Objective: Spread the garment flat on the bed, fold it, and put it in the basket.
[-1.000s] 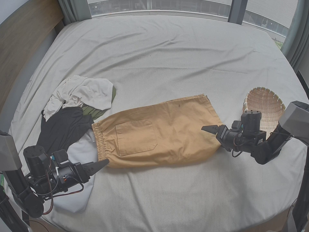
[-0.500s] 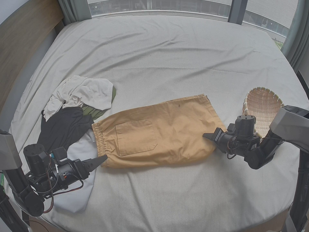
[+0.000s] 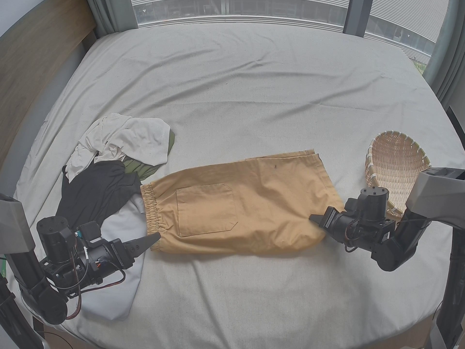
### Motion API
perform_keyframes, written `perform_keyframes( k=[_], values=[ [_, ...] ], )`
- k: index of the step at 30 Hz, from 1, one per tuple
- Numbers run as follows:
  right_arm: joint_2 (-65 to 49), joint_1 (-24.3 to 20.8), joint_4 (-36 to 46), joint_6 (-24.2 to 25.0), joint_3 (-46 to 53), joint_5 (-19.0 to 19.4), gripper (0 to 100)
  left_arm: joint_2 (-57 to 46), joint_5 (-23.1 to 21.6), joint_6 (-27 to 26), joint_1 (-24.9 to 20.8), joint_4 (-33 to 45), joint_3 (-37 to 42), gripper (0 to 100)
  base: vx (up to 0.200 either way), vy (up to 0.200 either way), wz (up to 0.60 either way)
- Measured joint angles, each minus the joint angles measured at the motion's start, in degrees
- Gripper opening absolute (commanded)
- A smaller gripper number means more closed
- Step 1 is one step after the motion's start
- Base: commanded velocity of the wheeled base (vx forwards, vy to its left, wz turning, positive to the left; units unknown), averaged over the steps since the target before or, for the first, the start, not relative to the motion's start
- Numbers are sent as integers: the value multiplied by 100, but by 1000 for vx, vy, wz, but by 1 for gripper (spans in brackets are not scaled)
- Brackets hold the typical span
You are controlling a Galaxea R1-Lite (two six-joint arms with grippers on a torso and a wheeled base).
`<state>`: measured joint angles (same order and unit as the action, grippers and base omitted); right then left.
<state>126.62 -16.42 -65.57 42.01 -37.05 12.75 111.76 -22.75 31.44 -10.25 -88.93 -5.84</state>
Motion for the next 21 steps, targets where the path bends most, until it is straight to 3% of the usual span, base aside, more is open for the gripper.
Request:
perform_keyframes(
  k=[11, 21],
  values=[
    [-733, 127, 87, -594, 1009, -11, 0, 229, -13, 0, 30, 0, -77, 100, 0, 0, 0],
    [-1157, 286, 827, -1108, 1499, -6, 0, 561, -49, -2, 9, -2, -330, 100, 0, 0, 0]
  ],
)
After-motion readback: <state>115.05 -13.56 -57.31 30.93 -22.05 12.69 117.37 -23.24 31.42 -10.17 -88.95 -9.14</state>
